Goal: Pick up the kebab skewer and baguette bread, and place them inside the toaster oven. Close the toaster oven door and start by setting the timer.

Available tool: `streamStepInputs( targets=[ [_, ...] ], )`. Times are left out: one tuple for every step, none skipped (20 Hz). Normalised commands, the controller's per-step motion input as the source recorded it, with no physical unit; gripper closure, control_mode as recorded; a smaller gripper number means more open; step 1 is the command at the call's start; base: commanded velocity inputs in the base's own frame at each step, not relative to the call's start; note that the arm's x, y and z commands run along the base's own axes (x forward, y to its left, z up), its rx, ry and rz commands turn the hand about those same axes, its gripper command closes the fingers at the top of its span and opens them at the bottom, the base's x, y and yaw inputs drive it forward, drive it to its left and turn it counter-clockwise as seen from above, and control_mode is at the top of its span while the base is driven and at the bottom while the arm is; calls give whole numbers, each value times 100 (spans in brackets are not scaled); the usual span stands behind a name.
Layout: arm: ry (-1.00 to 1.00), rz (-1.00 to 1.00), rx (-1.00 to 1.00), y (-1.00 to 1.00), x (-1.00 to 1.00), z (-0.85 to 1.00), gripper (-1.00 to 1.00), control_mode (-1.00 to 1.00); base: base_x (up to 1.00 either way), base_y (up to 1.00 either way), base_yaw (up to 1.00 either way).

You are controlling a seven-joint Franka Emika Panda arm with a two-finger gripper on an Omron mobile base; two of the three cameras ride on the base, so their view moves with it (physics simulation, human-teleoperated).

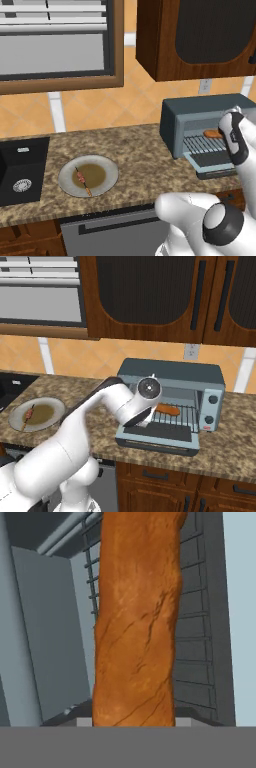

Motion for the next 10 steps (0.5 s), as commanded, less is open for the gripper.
streamStepInputs(
  targets=[
    [0, 0, 2, 0, 71, 0, 100, -100, 0, 0, 0],
    [0, 0, 0, 0, 62, 0, 100, -100, 0, 0, 0],
    [0, 0, 0, 0, 56, 0, 100, -100, 0, 0, 0],
    [0, 0, 0, 0, 55, 0, 100, -100, 0, 0, 0],
    [0, 0, 0, 0, 57, -3, 100, -100, 0, 0, 0],
    [0, 0, 0, 0, 54, -15, 100, -100, 0, 0, 0],
    [0, 0, 0, -7, 49, -21, 100, -100, 0, 0, 0],
    [-4, 0, 0, -4, 33, -31, 100, -100, 0, 0, 0],
    [-2, 0, 0, -9, 39, -30, 100, -100, 0, 0, 0],
    [0, 0, 0, -8, 43, -24, 100, -100, 0, 0, 0]
  ],
)
